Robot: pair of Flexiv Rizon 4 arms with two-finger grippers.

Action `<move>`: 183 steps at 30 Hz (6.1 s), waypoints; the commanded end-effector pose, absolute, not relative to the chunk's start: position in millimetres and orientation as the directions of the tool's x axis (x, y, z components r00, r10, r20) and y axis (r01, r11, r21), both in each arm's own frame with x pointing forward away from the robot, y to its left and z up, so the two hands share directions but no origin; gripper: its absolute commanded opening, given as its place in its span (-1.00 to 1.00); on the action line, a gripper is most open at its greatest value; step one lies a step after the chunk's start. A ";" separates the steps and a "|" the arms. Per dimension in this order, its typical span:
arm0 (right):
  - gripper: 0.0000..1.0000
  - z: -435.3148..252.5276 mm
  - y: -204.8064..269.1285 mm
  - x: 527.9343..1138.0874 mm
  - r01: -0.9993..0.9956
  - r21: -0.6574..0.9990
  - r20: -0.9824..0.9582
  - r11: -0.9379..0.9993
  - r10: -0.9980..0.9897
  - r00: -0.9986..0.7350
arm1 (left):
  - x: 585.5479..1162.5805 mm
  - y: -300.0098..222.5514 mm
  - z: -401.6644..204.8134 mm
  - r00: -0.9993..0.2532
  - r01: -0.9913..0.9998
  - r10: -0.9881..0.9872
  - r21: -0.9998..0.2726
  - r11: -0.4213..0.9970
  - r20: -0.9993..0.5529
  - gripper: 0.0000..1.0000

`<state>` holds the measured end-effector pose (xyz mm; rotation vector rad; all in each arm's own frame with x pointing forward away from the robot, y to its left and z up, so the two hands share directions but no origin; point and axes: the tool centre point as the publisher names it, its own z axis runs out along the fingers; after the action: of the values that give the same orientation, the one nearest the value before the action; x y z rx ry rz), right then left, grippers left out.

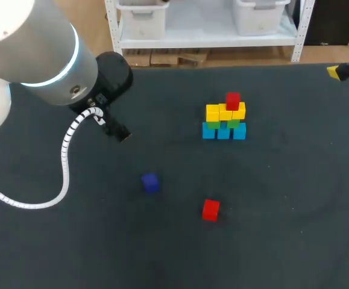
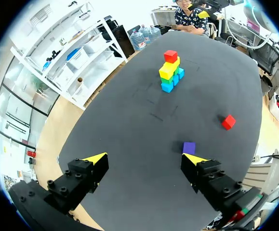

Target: Place the blue cubes, place green cubes on the blue cubes, place the yellow cubes on the green cubes, then place the red cubes on the yellow cubes, and place purple cube on the red cubes.

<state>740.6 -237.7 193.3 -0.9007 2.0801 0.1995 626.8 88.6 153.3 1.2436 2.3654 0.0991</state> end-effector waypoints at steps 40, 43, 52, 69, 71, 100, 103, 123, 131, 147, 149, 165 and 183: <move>1.00 193.7 -238.3 740.5 -0.665 -0.167 -0.754 0.728 -0.529 -0.390 | 538.3 -92.4 42.3 0.201 0.978 0.969 -0.027 -0.207 -0.145 1.00; 1.00 193.7 -238.3 740.5 -0.665 -0.167 -0.754 0.728 -0.529 -0.390 | 537.8 -99.7 31.8 0.134 0.987 0.982 -0.073 -0.145 -0.136 1.00; 1.00 193.7 -238.3 740.5 -0.665 -0.167 -0.754 0.728 -0.529 -0.390 | 531.5 -107.2 19.4 0.114 0.986 0.984 -0.104 -0.128 -0.136 1.00; 1.00 193.7 -238.3 740.5 -0.665 -0.167 -0.754 0.728 -0.529 -0.390 | 517.4 -111.1 10.7 0.118 0.989 0.988 -0.079 -0.125 -0.098 1.00; 1.00 193.7 -238.3 740.5 -0.665 -0.167 -0.754 0.728 -0.529 -0.390 | 516.0 -111.3 8.8 0.117 0.989 0.988 -0.083 -0.125 -0.099 1.00; 1.00 193.7 -238.3 740.5 -0.665 -0.167 -0.754 0.728 -0.529 -0.390 | 530.1 -73.8 82.1 0.006 0.996 1.000 0.087 -0.008 0.022 -1.00; 1.00 193.7 -238.3 740.5 -0.665 -0.167 -0.754 0.728 -0.529 -0.390 | 539.6 -64.4 105.6 -0.012 0.991 1.000 0.136 0.008 0.027 -1.00; 1.00 193.7 -238.3 740.5 -0.665 -0.167 -0.754 0.728 -0.529 -0.390 | 616.7 -66.7 166.9 0.035 0.964 0.998 0.260 -0.048 0.055 -1.00; 1.00 193.7 -238.3 740.5 -0.665 -0.167 -0.754 0.728 -0.529 -0.390 | 663.2 -79.1 170.9 0.068 0.970 0.994 0.226 -0.086 0.089 -1.00; 1.00 193.7 -238.3 740.5 -0.665 -0.167 -0.754 0.728 -0.529 -0.390 | 732.0 -116.0 159.9 0.092 0.995 0.996 0.021 -0.092 0.020 -1.00; 1.00 193.7 -238.3 740.5 -0.665 -0.167 -0.754 0.728 -0.529 -0.390 | 740.7 -118.2 159.2 0.083 0.996 0.996 0.016 -0.083 0.027 -1.00; 1.00 193.7 -238.3 740.5 -0.665 -0.167 -0.754 0.728 -0.529 -0.390 | 759.6 -130.6 136.8 0.074 0.995 0.997 -0.063 -0.075 -0.022 -1.00; 1.00 193.7 -238.3 740.5 -0.665 -0.167 -0.754 0.728 -0.529 -0.390 | 730.2 -141.7 114.7 0.098 0.987 0.994 -0.120 -0.103 -0.048 -1.00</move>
<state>740.5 -237.7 193.5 -0.9008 2.0803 0.1997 729.1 -139.0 111.7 2.3553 2.1331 -0.1872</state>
